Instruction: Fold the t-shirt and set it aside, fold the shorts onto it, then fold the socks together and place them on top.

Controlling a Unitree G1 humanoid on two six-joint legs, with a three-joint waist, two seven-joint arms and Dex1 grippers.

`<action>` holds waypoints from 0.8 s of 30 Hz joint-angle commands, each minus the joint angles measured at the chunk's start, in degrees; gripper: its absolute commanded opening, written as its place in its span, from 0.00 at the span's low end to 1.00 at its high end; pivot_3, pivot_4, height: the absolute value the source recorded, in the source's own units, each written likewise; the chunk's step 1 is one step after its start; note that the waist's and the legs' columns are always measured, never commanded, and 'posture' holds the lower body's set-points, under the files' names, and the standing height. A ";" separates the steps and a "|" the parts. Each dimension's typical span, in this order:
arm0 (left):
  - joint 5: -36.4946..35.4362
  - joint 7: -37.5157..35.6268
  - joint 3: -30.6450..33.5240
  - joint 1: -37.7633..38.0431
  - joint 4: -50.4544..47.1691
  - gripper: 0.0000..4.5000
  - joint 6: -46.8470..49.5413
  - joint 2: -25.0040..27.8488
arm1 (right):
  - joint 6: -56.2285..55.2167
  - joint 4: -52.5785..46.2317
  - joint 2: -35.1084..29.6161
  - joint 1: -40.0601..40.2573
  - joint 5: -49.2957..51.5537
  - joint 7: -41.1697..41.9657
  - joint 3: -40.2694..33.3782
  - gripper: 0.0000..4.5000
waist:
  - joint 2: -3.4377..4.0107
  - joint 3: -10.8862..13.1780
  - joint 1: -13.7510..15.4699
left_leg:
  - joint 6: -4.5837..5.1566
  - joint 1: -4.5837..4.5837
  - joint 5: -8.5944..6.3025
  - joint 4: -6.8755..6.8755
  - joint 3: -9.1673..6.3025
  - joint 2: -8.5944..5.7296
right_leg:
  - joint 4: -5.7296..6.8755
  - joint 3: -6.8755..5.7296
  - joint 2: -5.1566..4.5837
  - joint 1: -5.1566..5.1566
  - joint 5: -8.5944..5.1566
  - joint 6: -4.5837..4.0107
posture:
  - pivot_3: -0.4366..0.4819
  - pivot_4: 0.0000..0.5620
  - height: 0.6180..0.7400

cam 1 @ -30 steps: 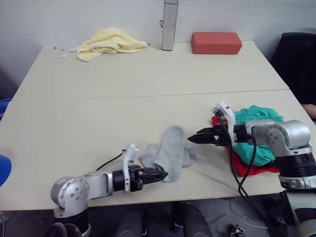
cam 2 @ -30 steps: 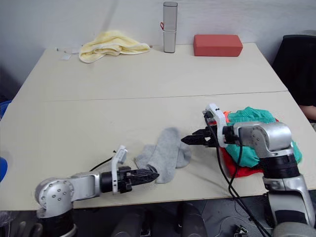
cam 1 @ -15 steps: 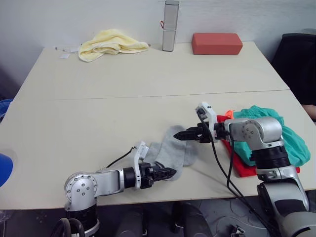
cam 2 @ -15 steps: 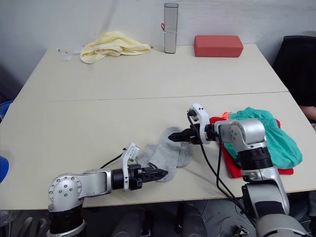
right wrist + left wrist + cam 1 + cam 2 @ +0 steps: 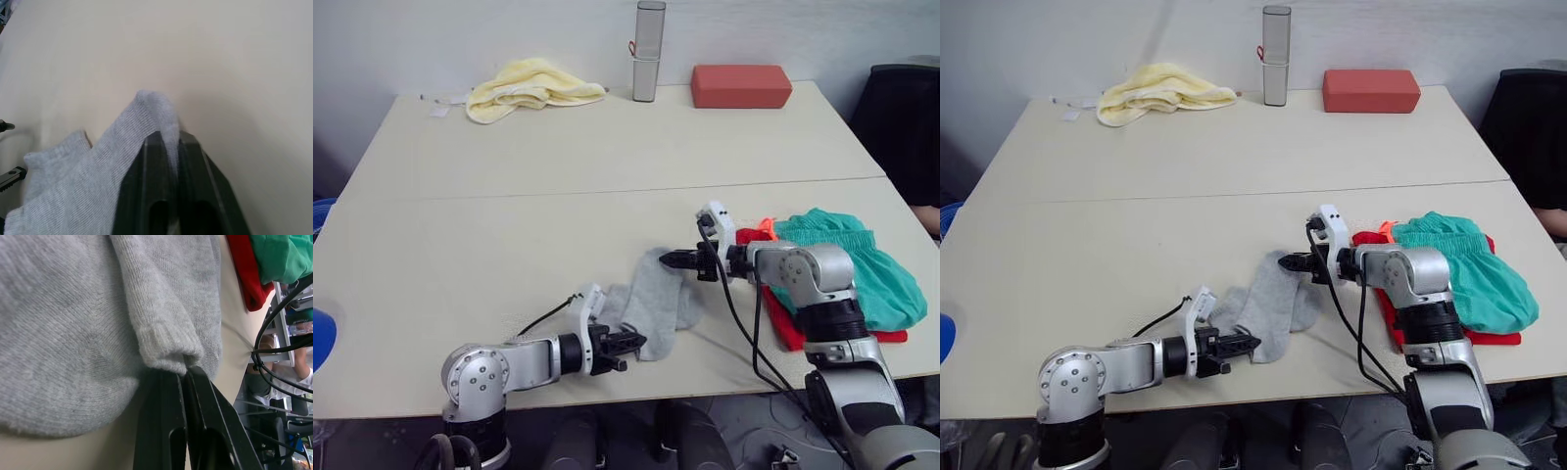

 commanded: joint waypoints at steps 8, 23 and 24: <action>-9.45 -5.81 8.72 2.36 -3.09 0.00 0.10 2.03 | 2.00 -12.87 -0.70 3.49 9.39 0.66 -8.51 0.01 | -0.02 0.03 -0.16 | -0.03 -0.16 -0.04 -0.04 -0.01 0.04 | -0.06 -0.01 0.00 -0.17 0.00 -0.01 | 0.48 0.27 1.00; -10.97 -27.92 3.22 -10.79 10.99 0.00 -4.27 31.57 | 5.64 -30.30 1.39 15.95 19.32 -10.87 -18.17 0.01 | -0.03 0.07 0.18 | -0.23 -0.21 -0.13 -0.16 -0.09 0.04 | -0.10 -0.06 0.00 -0.26 -0.06 -0.10 | 0.48 0.27 1.00; -10.62 -29.14 2.07 -12.18 12.59 0.00 -4.13 32.50 | 5.48 -32.01 1.52 17.40 19.81 -11.59 -18.15 0.01 | -0.02 0.07 0.12 | -0.25 -0.23 -0.12 -0.21 -0.09 0.05 | -0.10 -0.07 0.02 -0.29 -0.06 -0.11 | 0.48 0.27 1.00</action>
